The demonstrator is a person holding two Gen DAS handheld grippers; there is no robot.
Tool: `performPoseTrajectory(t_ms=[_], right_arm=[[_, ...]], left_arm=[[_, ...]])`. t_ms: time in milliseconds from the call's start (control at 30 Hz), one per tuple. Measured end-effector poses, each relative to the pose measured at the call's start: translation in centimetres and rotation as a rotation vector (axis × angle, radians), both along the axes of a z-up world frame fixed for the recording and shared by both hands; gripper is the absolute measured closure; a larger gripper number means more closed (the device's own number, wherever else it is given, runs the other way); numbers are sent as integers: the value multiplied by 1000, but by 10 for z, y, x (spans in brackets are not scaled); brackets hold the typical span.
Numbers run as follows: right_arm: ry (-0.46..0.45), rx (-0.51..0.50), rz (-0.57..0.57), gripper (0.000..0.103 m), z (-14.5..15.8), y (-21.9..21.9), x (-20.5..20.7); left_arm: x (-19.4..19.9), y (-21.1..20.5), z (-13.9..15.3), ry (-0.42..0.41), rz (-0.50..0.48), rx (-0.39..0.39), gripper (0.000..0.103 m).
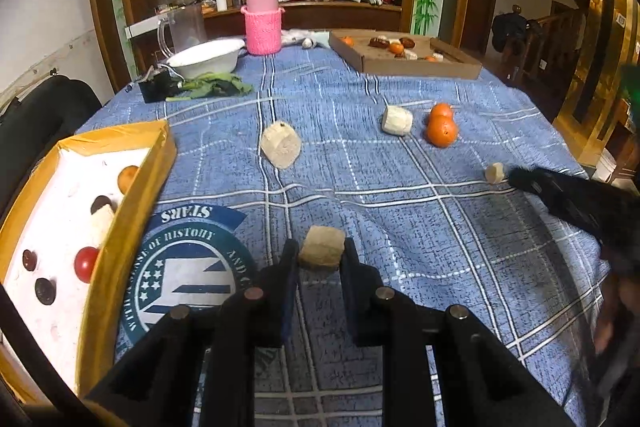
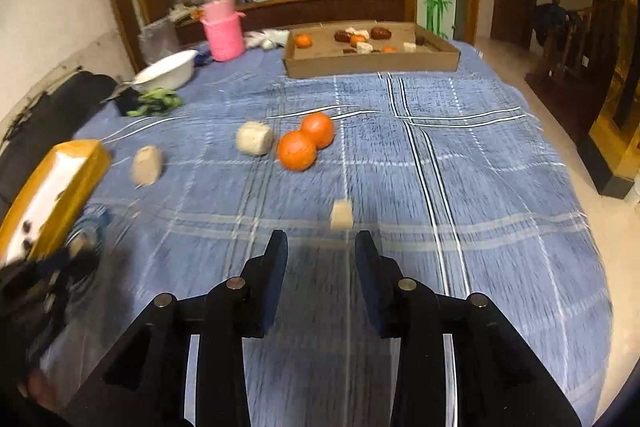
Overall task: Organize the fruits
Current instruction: 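Grasp the small beige cube with the left tool while the right grasps a small beige round piece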
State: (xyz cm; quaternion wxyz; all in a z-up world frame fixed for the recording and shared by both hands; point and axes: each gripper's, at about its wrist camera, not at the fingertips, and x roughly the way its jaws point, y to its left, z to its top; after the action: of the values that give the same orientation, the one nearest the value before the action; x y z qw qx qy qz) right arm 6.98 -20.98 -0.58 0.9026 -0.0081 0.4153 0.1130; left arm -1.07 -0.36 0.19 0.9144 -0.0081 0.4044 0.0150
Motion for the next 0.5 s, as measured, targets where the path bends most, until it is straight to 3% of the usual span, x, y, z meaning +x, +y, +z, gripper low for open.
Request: performPoseTrajectory(t_ms=[67,133,233,500], right_arm=[[22,-23,-7,69,-10,3,21],[73,-35,-3,88,-24,8,39],[58,-40,4,88,-25,8,31],[-53,101,1,89,7,-20,-42]], left_arm=[[3,0,-4,8,1,0,80],[5,0,-6,14,-2,-2,80],[4,4,-7,11,-6,-18,80],[-9,21,0,-16,-39,-119,80]])
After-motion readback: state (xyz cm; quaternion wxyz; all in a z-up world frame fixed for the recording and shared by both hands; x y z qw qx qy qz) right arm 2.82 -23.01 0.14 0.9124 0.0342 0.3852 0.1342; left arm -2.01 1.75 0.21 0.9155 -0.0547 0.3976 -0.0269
